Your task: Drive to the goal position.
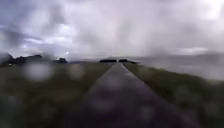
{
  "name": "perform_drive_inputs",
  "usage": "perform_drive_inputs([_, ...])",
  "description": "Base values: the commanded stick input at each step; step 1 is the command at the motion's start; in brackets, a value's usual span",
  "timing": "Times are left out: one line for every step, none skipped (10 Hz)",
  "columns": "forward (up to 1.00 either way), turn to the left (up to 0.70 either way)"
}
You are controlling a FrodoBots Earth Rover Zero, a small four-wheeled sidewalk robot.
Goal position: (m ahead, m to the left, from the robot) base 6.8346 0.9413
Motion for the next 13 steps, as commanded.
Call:
perform_drive_inputs([0.7, 0.0])
perform_drive_inputs([0.7, 0.0])
perform_drive_inputs([0.7, 0.0])
perform_drive_inputs([0.7, 0.0])
perform_drive_inputs([0.7, 0.0])
perform_drive_inputs([0.7, 0.0])
perform_drive_inputs([0.7, 0.0])
perform_drive_inputs([0.7, 0.0])
perform_drive_inputs([0.7, 0.0])
perform_drive_inputs([0.7, 0.0])
perform_drive_inputs([0.7, 0.0])
perform_drive_inputs([0.7, 0.0])
perform_drive_inputs([0.7, 0.0])
